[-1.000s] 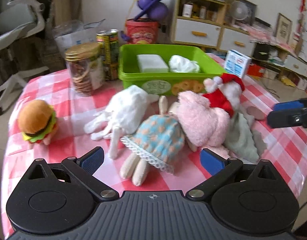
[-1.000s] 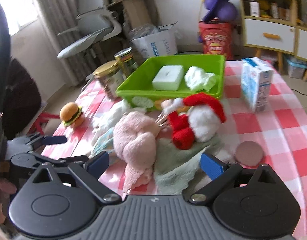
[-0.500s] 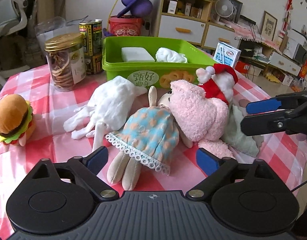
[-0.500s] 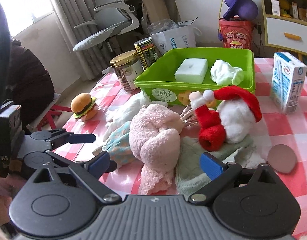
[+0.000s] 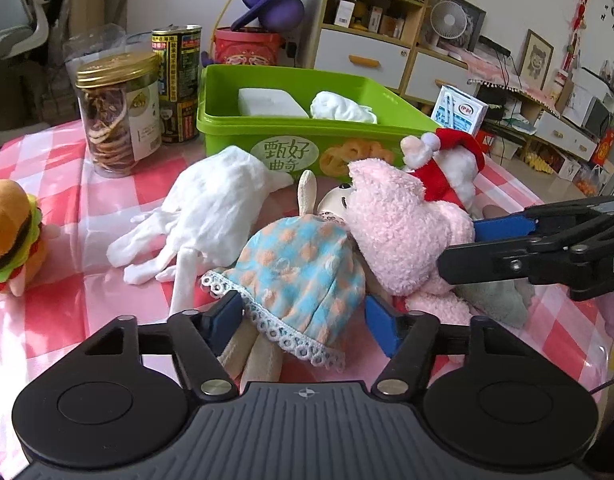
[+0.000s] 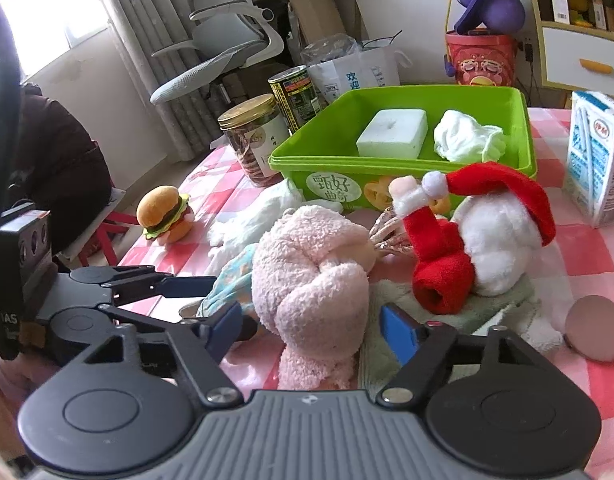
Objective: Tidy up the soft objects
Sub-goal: 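Grasp the blue-dress doll with the left tool while the right tool grasps the pink bunny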
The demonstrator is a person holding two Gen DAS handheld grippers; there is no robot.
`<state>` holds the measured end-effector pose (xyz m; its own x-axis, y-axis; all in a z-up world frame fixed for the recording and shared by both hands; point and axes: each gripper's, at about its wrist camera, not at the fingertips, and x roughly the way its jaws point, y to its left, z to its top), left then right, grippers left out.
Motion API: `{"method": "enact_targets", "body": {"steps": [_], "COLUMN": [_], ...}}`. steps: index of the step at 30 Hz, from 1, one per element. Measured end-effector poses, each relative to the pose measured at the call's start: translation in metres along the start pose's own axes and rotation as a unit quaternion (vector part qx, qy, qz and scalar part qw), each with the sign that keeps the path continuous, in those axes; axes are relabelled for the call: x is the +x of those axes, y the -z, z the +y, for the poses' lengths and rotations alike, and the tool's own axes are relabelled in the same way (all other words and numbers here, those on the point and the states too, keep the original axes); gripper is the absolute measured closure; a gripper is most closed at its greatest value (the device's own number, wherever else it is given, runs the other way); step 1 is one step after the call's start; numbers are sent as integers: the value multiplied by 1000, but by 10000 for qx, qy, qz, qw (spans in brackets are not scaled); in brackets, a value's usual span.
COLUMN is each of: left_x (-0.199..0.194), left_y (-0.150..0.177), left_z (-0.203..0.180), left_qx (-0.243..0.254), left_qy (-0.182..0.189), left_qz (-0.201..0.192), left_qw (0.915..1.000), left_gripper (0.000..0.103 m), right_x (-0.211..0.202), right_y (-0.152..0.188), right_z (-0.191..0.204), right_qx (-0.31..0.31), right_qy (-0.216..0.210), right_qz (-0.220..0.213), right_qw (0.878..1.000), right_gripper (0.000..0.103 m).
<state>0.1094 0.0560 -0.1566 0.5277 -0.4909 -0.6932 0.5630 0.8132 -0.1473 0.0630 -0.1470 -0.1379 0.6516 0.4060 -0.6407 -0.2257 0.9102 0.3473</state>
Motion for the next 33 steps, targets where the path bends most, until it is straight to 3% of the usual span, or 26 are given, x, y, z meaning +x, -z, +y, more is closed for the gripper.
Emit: {"method": "enact_targets", "body": {"steps": [3,11,19,33], "left_x": [2,5,3,-16], "left_y": [-1,-2,-5,-11], "left_z": [0,0,-1,-7], "left_qx": [1,1,-38,-33], "left_qy": [17,-50,-162,-318], "left_qz": [-21,-18,35,20], "left_qw": [10000,10000,9999,9995], "left_gripper": [44,60,88,94], "right_x": [7,14,12,-11], "right_y": [0,0,0,-9], "right_z": [-2,-1,-2,-7], "right_qx": [31,-31,5,227], "right_qy": [-41,-51,-78,-91], "right_qz": [86,110,152,-21], "right_qw": [9999,9999,9999,9997], "right_gripper": [73,77,85,86]}}
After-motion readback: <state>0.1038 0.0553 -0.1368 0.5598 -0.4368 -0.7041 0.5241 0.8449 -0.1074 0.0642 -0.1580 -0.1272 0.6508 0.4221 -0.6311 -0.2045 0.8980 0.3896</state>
